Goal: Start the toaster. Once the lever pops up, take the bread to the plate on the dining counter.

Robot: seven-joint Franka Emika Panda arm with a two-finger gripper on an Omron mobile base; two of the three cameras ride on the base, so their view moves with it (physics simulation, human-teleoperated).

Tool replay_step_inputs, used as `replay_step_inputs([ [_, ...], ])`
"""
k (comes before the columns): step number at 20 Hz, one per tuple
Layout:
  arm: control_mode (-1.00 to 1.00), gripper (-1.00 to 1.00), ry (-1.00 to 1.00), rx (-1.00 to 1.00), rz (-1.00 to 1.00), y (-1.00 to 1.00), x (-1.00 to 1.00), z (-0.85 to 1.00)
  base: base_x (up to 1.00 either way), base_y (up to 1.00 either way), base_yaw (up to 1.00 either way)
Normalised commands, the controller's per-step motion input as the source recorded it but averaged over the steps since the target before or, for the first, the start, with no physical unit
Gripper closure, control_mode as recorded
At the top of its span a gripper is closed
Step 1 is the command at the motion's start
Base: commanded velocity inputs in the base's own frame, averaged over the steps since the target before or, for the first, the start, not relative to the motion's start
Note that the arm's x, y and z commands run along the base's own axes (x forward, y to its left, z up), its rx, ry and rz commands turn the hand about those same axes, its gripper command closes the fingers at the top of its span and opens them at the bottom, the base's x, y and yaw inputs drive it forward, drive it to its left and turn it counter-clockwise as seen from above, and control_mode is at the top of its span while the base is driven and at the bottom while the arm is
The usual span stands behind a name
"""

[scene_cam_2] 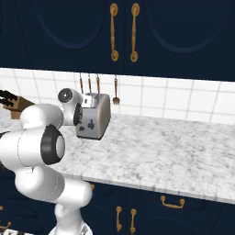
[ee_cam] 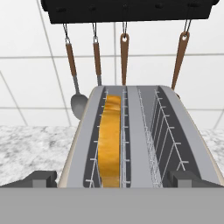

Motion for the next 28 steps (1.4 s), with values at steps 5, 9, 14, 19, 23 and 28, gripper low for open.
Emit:
replay_step_inputs([
  [5, -1.00, -1.00, 0.00, 0.00, 0.00, 0.00, 0.00, 0.00, 0.00, 0.00, 0.00],
  [9, -1.00, -1.00, 0.00, 0.00, 0.00, 0.00, 0.00, 0.00, 0.00, 0.00, 0.00],
  [14, -1.00, -1.00, 0.00, 0.00, 0.00, 0.00, 0.00, 0.00, 0.00, 0.00, 0.00],
  [19, -1.00, -1.00, 0.00, 0.00, 0.00, 0.00, 0.00, 0.00, 0.00, 0.00, 0.00],
  [23, -1.00, -1.00, 0.00, 0.00, 0.00, 0.00, 0.00, 0.00, 0.00, 0.00, 0.00],
  [28, -1.00, -1.00, 0.00, 0.00, 0.00, 0.00, 0.00, 0.00, 0.00, 0.00, 0.00],
])
